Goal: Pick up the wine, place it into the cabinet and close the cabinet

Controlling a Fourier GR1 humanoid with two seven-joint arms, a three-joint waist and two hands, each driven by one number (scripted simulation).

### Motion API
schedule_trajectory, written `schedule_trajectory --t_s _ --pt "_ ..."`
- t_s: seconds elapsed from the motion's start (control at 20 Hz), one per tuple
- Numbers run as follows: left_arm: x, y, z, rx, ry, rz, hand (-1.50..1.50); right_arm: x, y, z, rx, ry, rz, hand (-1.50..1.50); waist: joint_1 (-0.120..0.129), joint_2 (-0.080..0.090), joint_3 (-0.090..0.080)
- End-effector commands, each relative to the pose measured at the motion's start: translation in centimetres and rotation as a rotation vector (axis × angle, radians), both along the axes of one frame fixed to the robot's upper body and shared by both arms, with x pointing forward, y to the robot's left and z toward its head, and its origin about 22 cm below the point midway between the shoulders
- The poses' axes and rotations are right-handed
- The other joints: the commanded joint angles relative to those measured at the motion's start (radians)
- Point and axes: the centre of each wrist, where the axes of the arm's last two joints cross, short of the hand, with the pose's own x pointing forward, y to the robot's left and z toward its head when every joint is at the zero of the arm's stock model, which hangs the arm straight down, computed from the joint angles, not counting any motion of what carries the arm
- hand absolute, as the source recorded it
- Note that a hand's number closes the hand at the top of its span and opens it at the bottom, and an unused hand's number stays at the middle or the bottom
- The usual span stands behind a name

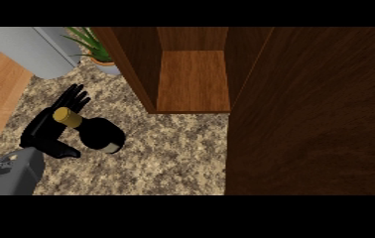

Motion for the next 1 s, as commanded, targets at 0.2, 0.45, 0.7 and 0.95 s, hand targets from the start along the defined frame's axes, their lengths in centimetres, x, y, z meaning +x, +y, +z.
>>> schedule_trajectory --t_s 0.2,0.45,0.7,0.95 --pt "0.5 -0.3 -1.6 -0.053 0.003 -0.043 -1.50 -0.5 0.4 0.0 -0.015 -0.010 -0.002 -1.50 -0.007 0.002 -0.001" --pt "0.4 -3.4 -3.7 -0.047 0.005 -0.045 -1.50 -0.3 -0.1 0.3 0.000 -0.012 0.001 -1.50 -0.013 0.004 -0.001" --pt "-1.9 -3.4 -5.9 -0.068 0.024 -0.006 -1.50 -0.6 -0.1 0.9 -0.009 -0.011 -0.016 -1.50 -0.008 0.003 -0.001" --pt "-0.8 -4.2 -5.6 -0.166 0.043 -0.020 -1.50 0.0 -0.2 0.6 -0.023 -0.010 0.003 -1.50 -0.009 0.004 -0.002"
